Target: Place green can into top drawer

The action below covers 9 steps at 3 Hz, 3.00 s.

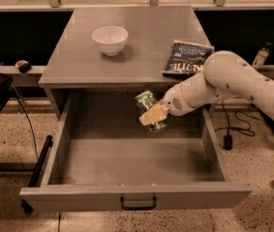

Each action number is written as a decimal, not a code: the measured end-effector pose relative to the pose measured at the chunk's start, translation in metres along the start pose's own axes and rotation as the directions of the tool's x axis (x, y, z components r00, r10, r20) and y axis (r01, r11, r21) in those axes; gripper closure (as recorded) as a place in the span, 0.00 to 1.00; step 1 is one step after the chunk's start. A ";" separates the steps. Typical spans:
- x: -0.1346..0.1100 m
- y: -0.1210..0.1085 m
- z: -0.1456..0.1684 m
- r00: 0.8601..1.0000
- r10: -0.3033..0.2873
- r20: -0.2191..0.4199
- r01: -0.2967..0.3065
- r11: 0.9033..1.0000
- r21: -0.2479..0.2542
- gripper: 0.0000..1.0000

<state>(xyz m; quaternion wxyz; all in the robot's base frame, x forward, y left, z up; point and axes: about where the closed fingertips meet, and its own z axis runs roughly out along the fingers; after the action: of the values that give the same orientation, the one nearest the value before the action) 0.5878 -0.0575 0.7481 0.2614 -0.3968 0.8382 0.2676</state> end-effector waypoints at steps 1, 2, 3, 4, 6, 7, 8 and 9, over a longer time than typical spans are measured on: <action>0.019 0.017 0.008 0.988 -0.151 -0.026 0.149 0.987 -0.057 1.00; 0.019 0.018 0.009 0.982 -0.188 -0.024 0.186 0.981 -0.061 1.00; 0.040 0.020 0.036 0.954 -0.282 -0.100 0.280 0.959 -0.036 1.00; 0.073 0.023 0.076 0.876 -0.417 -0.243 0.423 0.906 -0.028 1.00; 0.084 0.021 0.084 0.845 -0.454 -0.283 0.464 0.885 -0.032 0.62; 0.084 0.021 0.084 0.845 -0.454 -0.283 0.464 0.885 -0.032 0.38; 0.084 0.021 0.084 0.845 -0.454 -0.283 0.464 0.885 -0.033 0.15; 0.084 0.021 0.084 0.845 -0.454 -0.283 0.464 0.885 -0.033 0.00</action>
Offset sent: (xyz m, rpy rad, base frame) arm -0.0197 0.0040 -0.0124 -0.0253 -0.0479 0.1351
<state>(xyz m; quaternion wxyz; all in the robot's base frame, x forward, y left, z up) 0.5441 -0.0352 0.6381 0.2026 -0.6148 0.7524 0.1222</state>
